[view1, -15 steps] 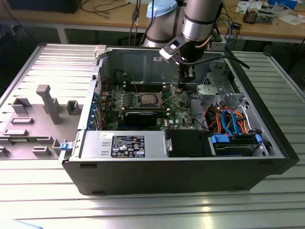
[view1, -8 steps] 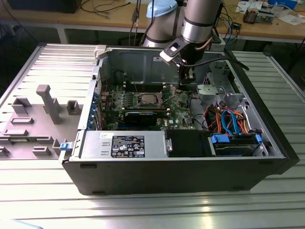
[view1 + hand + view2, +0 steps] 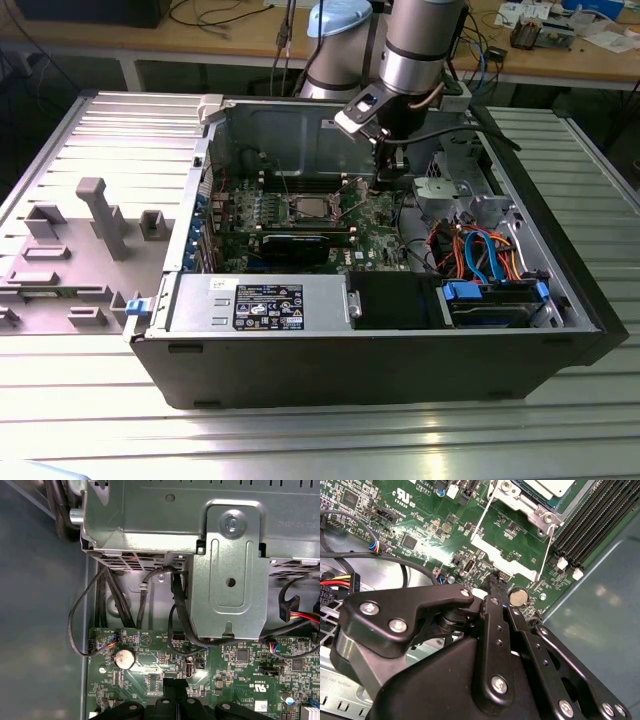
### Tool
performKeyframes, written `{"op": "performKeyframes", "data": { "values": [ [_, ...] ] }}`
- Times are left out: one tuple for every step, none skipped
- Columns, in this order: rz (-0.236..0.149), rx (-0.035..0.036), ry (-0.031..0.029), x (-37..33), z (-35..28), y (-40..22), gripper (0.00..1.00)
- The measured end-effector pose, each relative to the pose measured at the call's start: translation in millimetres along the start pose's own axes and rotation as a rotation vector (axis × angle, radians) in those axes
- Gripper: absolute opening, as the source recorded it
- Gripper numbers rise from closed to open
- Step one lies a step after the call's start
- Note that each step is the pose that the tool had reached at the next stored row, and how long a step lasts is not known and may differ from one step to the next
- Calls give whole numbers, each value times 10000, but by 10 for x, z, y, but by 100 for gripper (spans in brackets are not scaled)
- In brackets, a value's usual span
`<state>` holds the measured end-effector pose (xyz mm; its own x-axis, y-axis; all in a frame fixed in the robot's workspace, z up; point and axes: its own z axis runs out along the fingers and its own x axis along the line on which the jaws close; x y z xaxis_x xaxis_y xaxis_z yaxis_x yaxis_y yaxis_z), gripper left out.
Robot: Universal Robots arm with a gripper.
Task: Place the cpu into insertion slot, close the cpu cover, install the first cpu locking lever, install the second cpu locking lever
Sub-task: 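Close the cpu cover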
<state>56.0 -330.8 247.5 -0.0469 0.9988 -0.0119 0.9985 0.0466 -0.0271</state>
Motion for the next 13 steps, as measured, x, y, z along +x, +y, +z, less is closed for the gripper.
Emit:
{"op": "performKeyframes", "data": {
  "values": [
    [1,0,-1,0,0,0,11],
    [0,0,0,0,1,0,11],
    [0,0,2,1,2,0,11],
    [3,-1,3,0,3,-3,11],
    [2,-1,4,1,3,-9,11],
    [0,-1,4,2,4,-20,11],
    [0,-1,3,2,4,-33,11],
    [0,-1,3,3,4,-49,11],
    [0,-1,3,4,4,-65,11],
    [0,-2,2,4,4,-79,11],
    [1,-5,2,5,5,-100,11],
    [0,-12,2,7,6,-129,11],
    [1,-21,1,8,7,-165,11]
  ]
}}
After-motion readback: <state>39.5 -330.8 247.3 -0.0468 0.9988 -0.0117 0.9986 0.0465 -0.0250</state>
